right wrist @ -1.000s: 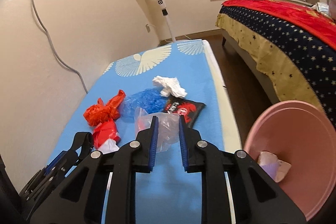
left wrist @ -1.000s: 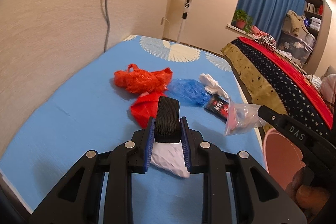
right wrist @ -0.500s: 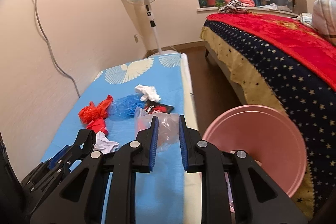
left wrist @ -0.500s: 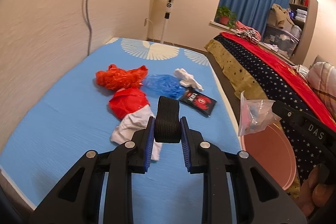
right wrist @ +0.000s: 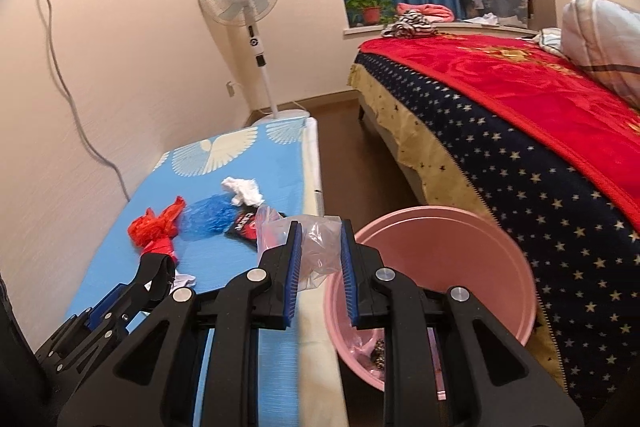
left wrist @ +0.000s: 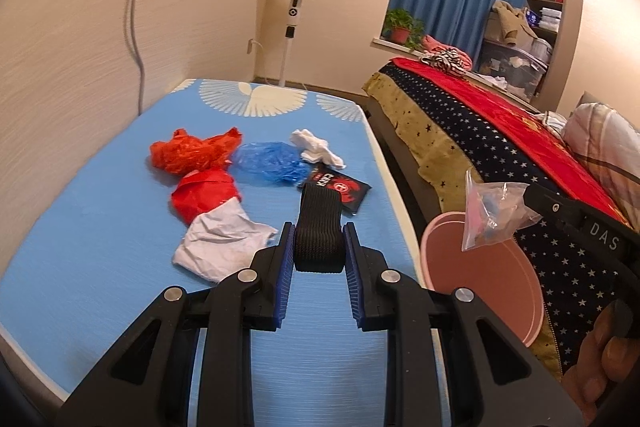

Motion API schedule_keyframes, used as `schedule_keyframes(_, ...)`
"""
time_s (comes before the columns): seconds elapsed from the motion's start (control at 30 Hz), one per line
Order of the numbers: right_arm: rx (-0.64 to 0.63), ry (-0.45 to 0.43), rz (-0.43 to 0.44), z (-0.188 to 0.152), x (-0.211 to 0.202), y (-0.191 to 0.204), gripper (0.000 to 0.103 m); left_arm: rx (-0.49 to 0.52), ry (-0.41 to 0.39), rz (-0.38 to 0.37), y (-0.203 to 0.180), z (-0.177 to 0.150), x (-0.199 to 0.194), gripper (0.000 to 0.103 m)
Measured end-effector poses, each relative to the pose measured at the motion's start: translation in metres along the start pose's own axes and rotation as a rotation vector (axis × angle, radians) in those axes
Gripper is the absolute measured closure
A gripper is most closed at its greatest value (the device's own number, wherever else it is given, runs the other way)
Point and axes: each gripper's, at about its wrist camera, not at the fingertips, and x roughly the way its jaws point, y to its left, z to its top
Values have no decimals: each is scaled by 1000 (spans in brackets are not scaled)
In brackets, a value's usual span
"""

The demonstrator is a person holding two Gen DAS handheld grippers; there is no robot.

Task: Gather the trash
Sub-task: 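Carry the clear plastic bag in the right gripper over the pink bucket, then open the right gripper to drop the clear bag while the left gripper drops the black cloth into the bucket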

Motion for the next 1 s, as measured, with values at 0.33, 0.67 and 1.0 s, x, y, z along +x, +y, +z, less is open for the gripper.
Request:
schedule_keyframes(0.33,17,-14,-67,2,-6,-21,83,35,7,-44,-22,-4,3,79)
schedule_keyframes(0.67,35,-25,-129,4,-6,-36,83,64,21,-80,-37,-6,9,79)
schedule_keyframes(1.0,56,-40,-185,6,-10,-49,83,86,25,-120,-54,-9,13,79)
